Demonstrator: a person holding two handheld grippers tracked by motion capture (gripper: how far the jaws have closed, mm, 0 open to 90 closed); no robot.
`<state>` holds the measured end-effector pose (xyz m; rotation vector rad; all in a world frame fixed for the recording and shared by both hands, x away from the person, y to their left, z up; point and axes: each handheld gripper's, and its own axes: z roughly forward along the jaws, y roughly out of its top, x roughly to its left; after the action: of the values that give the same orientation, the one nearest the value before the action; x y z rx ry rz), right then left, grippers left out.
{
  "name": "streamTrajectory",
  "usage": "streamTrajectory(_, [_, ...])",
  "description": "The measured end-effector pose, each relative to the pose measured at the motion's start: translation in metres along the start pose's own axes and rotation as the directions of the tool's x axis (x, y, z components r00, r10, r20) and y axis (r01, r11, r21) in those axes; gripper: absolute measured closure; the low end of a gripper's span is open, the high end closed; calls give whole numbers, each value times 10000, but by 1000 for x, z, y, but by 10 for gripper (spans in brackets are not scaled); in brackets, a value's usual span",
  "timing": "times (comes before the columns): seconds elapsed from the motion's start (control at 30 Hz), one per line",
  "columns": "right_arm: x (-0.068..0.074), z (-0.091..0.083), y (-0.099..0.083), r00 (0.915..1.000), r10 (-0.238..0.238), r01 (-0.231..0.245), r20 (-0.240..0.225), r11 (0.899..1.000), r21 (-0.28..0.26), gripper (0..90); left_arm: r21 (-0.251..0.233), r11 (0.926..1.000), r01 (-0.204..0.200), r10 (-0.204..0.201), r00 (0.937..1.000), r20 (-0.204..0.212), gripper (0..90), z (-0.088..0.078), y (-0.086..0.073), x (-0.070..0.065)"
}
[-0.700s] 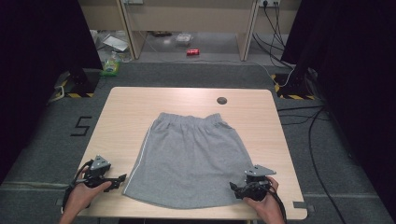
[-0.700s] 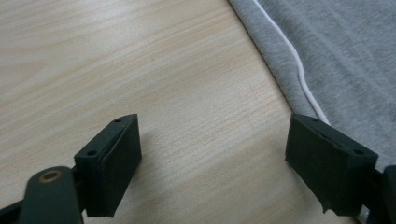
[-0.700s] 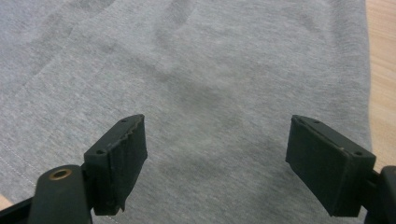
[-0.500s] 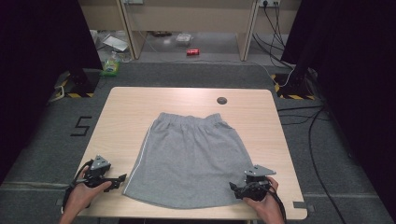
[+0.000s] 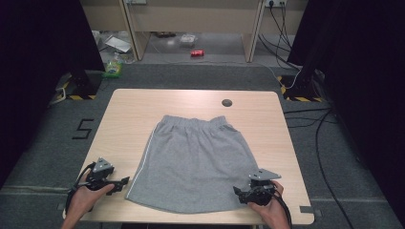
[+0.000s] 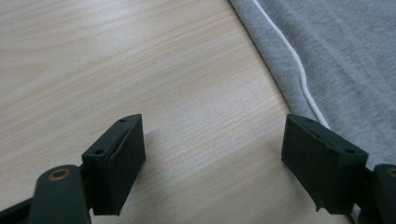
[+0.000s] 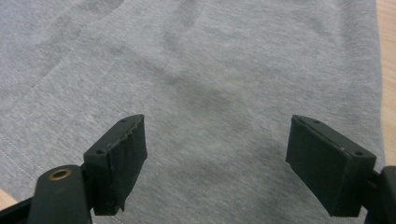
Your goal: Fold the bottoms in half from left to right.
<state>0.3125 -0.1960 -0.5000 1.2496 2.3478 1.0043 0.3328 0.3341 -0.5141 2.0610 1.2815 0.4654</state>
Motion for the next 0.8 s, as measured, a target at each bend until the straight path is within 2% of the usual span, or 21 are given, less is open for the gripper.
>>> streamTrajectory(0.33, [-3,1,0,9998,195,-196,-101,9997,-110,205,-411,9991,45,-46,10000,-9,248,-3,13,3])
streamTrajectory(0.8, [-2,1,0,9998,89,-92,-168,9998,-153,204,-735,9972,103,-73,9992,398,259,10,52,4])
